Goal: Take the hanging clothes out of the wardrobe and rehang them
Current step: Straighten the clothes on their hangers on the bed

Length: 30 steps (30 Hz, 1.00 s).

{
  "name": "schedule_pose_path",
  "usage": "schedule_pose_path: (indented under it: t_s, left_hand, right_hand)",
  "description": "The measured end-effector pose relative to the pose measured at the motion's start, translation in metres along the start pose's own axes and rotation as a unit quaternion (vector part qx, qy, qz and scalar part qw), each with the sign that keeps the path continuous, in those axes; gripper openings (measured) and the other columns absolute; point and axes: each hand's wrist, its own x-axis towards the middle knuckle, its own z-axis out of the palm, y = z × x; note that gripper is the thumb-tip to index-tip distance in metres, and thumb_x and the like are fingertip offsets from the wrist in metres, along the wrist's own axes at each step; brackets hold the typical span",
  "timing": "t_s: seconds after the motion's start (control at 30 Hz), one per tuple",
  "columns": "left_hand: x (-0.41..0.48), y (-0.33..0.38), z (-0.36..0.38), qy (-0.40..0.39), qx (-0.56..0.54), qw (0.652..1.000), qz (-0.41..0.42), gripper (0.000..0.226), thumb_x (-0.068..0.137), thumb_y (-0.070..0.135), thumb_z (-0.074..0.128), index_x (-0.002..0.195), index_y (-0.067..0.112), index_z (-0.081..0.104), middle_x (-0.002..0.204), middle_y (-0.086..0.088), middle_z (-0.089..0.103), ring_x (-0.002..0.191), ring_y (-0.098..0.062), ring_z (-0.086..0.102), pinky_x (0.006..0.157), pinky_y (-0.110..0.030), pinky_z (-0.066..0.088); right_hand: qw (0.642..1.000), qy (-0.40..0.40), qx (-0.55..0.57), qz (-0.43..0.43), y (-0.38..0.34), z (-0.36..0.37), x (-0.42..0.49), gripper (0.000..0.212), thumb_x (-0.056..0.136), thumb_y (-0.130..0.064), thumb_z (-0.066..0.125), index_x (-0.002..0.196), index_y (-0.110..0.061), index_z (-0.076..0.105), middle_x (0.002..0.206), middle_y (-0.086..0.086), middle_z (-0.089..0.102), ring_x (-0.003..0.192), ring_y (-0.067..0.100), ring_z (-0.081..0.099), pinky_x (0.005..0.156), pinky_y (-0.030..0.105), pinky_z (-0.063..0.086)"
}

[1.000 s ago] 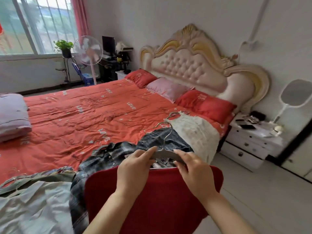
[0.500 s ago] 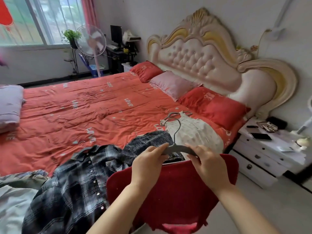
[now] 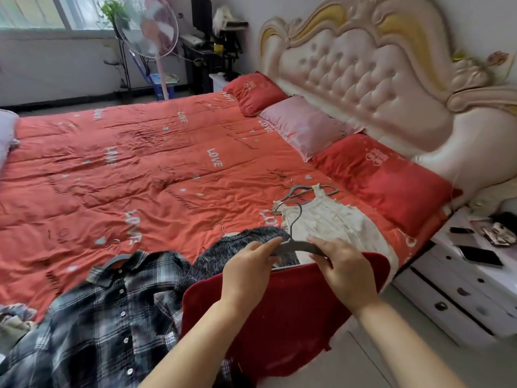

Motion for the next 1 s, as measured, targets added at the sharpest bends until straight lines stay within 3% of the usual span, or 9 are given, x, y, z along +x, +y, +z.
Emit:
schedule_pose_path:
  t_s: [0.2,0.5,0.83,1.0]
  left_hand:
    - [0.069,-0.035,0.026,0.012,0.007,0.999,-0.051,0.039,0.086,0.022,0.064,0.123,0.031,0.06,0.106,0.0,0.066,0.094,-0.023,0.064,0.076,-0.036,0.051]
    - [0.171,-0.121,0.086,-0.036,0.066,0.973,-0.218,0.04,0.093,0.034,0.05,0.132,0.043,0.045,0.122,0.012,0.056,0.111,-0.009,0.052,0.081,-0.021,0.036]
    - [0.222,-0.232,0.158,-0.067,0.078,0.927,-0.36,0.043,0.091,0.027,0.054,0.133,0.034,0.047,0.12,0.005,0.058,0.113,-0.017,0.052,0.087,-0.032,0.041]
    - [0.221,-0.277,0.184,-0.076,0.066,0.912,-0.398,0.053,0.089,0.019,0.056,0.139,0.024,0.04,0.129,0.001,0.054,0.12,-0.019,0.048,0.093,-0.032,0.038]
  right_hand:
    - [0.997,-0.054,0.047,-0.011,0.037,0.064,0.065,0.035,0.078,-0.031,0.06,0.112,-0.025,0.066,0.083,-0.007,0.065,0.076,0.012,0.061,0.071,0.02,0.041]
    - [0.969,-0.193,0.15,-0.022,0.092,0.209,0.152,0.035,0.079,-0.033,0.055,0.112,-0.028,0.065,0.087,-0.009,0.066,0.079,0.016,0.064,0.068,0.03,0.054]
    - [0.932,-0.323,0.163,-0.022,0.123,0.363,0.181,0.031,0.077,-0.024,0.064,0.108,-0.027,0.068,0.082,-0.003,0.065,0.077,0.021,0.064,0.062,0.033,0.051]
    - [0.907,-0.397,0.138,-0.02,0.129,0.42,0.172,0.042,0.076,-0.014,0.071,0.117,-0.016,0.063,0.094,0.007,0.065,0.089,0.031,0.062,0.079,0.039,0.05]
